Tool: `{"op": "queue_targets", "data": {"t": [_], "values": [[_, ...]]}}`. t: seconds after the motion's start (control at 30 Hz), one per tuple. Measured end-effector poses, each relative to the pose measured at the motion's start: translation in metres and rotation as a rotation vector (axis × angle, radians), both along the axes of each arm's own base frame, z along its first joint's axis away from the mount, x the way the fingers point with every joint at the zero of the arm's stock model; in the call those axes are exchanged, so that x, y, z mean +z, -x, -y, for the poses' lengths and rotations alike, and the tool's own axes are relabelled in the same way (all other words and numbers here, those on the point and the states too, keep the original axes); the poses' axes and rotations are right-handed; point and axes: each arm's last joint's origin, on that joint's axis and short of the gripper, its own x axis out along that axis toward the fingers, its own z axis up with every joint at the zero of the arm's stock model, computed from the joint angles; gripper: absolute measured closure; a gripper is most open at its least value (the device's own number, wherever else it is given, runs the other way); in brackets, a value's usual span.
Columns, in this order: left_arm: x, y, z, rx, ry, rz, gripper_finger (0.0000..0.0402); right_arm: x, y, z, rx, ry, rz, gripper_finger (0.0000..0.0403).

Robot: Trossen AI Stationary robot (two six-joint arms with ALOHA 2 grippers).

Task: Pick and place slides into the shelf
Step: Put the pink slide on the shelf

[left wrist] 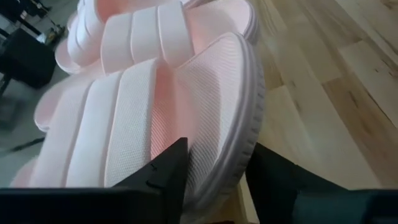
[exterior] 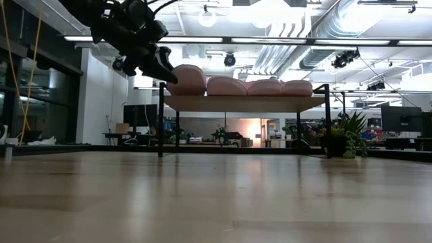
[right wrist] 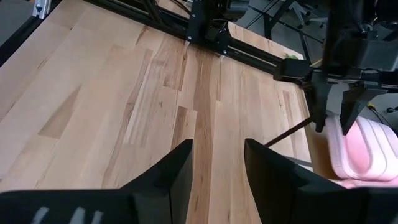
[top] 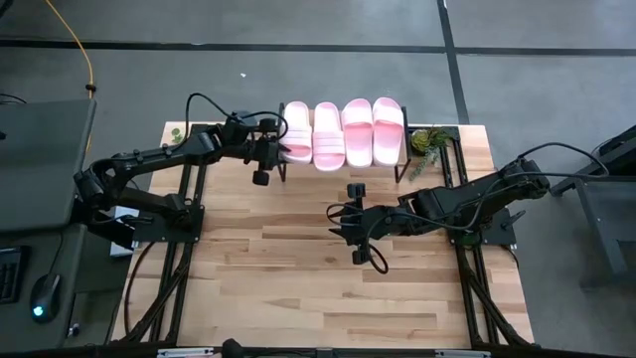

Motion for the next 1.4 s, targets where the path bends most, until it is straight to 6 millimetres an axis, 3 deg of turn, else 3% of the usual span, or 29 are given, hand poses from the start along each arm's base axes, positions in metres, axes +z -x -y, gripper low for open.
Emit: {"op": "queue_targets", "data": {"t": [0.5, 0.73, 1.0, 1.2, 1.4], "values": [[-0.002, 0.001, 0.001, 0.041, 0.063, -0.007, 0.0185, 0.000, 0.000, 0.000, 0.001, 0.002, -0.001, 0.0269], [0.000, 0.003, 0.003, 0.050, 0.102, -0.008, 0.0173, 0.000, -0.001, 0.004, -0.008, 0.005, -0.002, 0.0269], [0.022, 0.005, 0.005, 0.081, 0.191, -0.052, 0.0155, -0.002, -0.005, 0.014, -0.014, -0.029, -0.015, 0.0269], [0.028, 0.004, 0.008, 0.031, 0.267, -0.026, 0.0137, -0.015, -0.016, 0.014, 0.003, -0.019, -0.062, 0.0269], [0.030, -0.002, 0.013, 0.035, 0.223, -0.024, 0.0142, -0.020, -0.022, 0.012, 0.027, -0.015, -0.055, 0.0269]]}}
